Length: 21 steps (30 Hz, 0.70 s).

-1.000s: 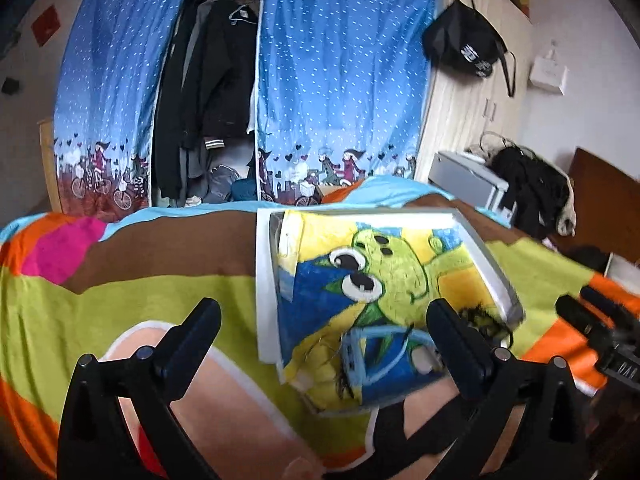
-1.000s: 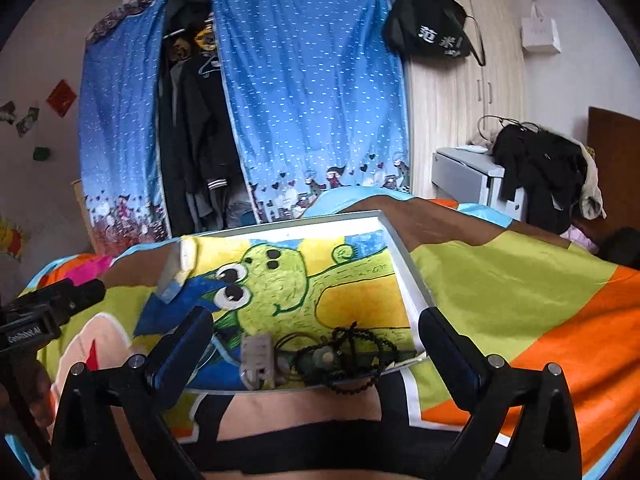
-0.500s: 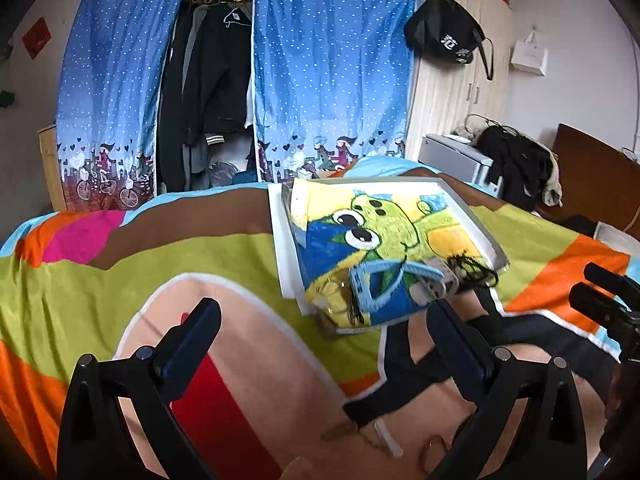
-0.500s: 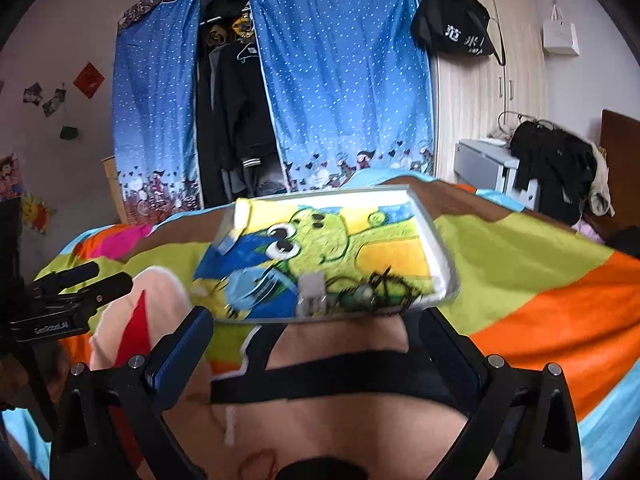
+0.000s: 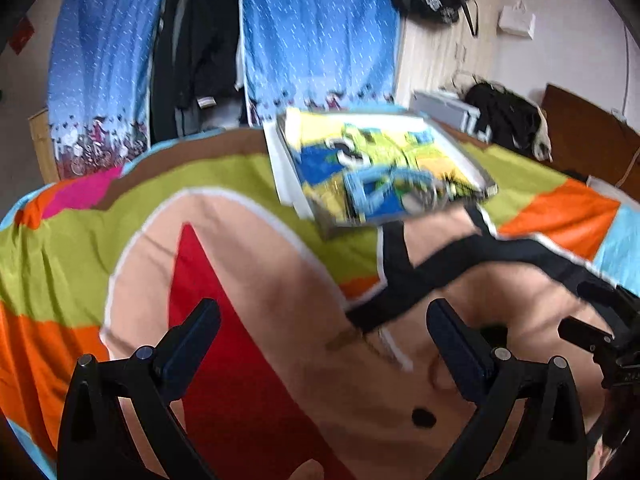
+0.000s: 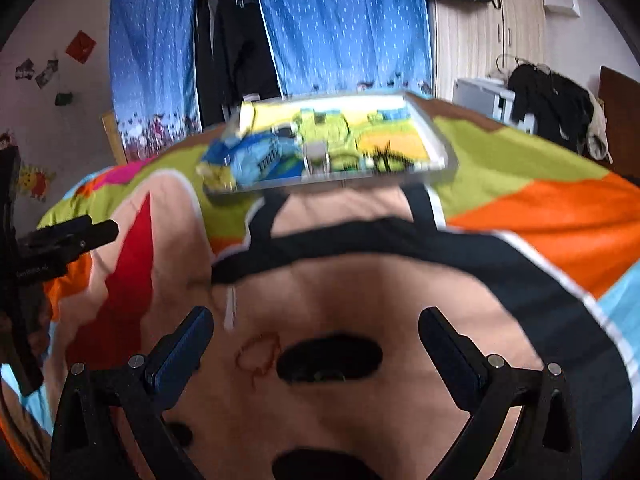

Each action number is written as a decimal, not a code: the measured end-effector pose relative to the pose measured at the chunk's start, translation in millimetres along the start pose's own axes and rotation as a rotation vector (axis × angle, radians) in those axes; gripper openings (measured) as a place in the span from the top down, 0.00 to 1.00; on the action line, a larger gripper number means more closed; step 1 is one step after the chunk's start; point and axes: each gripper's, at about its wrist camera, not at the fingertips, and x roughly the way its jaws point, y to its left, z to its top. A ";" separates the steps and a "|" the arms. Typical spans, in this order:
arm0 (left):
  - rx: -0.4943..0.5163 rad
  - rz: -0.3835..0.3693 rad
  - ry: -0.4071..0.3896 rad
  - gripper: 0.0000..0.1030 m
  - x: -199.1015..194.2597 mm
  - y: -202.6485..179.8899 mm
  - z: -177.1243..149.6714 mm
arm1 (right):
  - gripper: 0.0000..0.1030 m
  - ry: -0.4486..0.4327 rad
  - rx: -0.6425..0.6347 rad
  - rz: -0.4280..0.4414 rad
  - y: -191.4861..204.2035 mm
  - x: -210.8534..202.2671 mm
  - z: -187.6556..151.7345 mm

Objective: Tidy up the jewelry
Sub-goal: 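Move both tools back down to the remaining jewelry on the bed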

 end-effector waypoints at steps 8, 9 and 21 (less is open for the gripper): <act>0.043 -0.009 0.083 0.02 13.4 -5.3 -27.7 | 0.00 0.096 0.011 -0.002 -9.0 13.0 -35.7; 0.057 -0.011 0.097 0.02 15.7 -7.7 -31.4 | 0.00 0.106 0.011 0.002 -9.2 14.9 -39.5; 0.105 -0.051 0.218 0.02 41.9 -18.8 -52.3 | 0.00 0.208 0.018 0.031 -10.9 36.1 -65.2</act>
